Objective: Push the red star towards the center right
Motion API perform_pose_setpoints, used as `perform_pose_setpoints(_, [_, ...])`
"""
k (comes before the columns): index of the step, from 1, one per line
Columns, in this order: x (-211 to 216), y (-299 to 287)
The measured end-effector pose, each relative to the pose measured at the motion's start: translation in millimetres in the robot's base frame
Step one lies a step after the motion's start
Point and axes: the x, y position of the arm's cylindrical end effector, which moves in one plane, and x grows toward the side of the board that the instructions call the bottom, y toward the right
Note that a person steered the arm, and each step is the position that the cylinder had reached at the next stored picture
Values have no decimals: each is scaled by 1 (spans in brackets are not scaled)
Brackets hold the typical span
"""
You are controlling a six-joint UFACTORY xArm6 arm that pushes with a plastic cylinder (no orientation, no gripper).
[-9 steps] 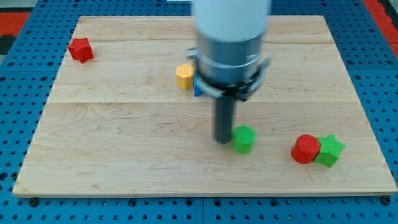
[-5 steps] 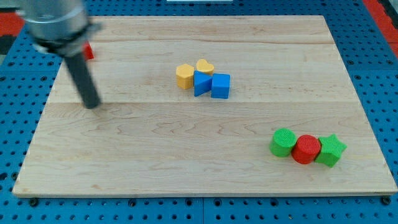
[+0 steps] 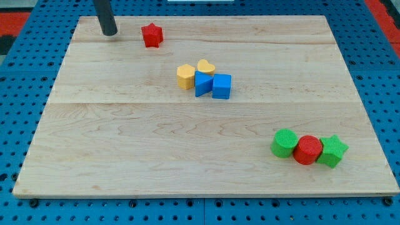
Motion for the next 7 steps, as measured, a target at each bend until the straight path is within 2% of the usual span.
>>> perform_pose_setpoints(1, [28,120])
perform_pose_setpoints(2, [45,183])
perform_pose_setpoints(3, [18,113])
perform_pose_setpoints(4, [43,103])
perform_pose_setpoints(5, [82,181])
perform_pose_setpoints(7, [123,241])
